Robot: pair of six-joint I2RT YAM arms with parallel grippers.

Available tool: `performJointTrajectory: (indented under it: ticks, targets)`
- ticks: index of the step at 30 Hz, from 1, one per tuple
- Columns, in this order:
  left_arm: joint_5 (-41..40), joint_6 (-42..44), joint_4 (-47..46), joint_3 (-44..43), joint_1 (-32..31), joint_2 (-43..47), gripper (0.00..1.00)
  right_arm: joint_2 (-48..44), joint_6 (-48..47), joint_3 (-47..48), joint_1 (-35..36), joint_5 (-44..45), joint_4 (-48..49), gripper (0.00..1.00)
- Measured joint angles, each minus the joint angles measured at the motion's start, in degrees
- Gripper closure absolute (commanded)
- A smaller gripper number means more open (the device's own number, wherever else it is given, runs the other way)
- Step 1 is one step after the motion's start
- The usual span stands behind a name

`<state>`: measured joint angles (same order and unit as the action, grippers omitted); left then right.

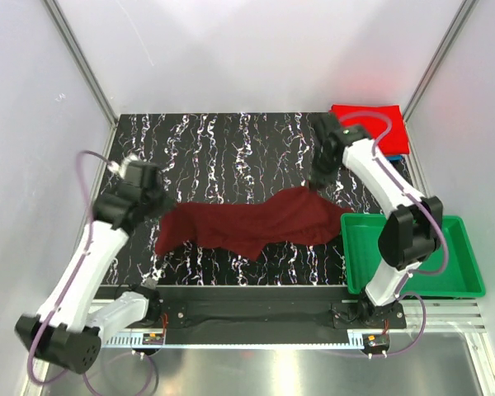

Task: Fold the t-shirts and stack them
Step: Flatten the tshirt out

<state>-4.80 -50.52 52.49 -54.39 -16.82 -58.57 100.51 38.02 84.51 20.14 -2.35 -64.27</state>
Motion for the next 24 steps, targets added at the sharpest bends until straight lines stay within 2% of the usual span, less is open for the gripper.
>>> performJointTrajectory:
  ticks: [1, 3, 7, 9, 11, 13, 18, 20, 22, 24]
  targets:
    - [-4.11, -0.11, 1.2, -6.91, 0.0, 1.38, 1.0, -0.48, -0.85, 7.85, 0.0, 2.34, -0.02, 1.0]
    - [-7.78, -1.66, -0.57, -12.46, 0.0, 5.73, 1.0, -2.27, -0.81, 15.08, 0.09, 3.93, -0.33, 1.0]
    - [-11.61, -4.39, -1.22, -18.73, -0.04, 15.78, 1.0, -13.18, 1.2, 17.11, 0.66, 6.36, 3.58, 1.0]
    - [-12.5, -4.0, -0.83, -23.89, -0.04, 15.82, 1.0, -18.86, 1.81, 17.46, 0.87, 6.86, 5.14, 1.0]
    - [-12.52, -2.23, 0.39, -31.21, -0.04, 12.15, 1.0, -21.92, 2.1, 21.29, 0.92, 6.88, 6.62, 1.0]
    - [-12.66, 0.13, 1.38, -41.46, -0.04, 5.01, 1.0, -20.39, 2.05, 30.12, 0.94, 6.78, 7.54, 1.0]
    - [-14.14, 7.17, 7.17, -75.3, -0.07, -19.02, 1.0, -4.81, 0.28, 63.14, 1.07, 8.57, 9.57, 1.0]
    - [-14.84, 9.27, 8.68, -87.84, -0.07, -27.54, 1.0, -0.17, -0.2, 70.82, 1.07, 9.49, 10.47, 1.0]
    - [-14.99, 10.58, 7.76, -88.24, -0.07, -28.79, 1.0, -0.35, -0.33, 68.15, 1.07, 9.9, 12.68, 1.0]
    - [-14.82, 11.37, 5.44, -81.33, -0.07, -25.33, 1.0, -2.49, -0.31, 61.77, 1.07, 9.84, 15.56, 1.0]
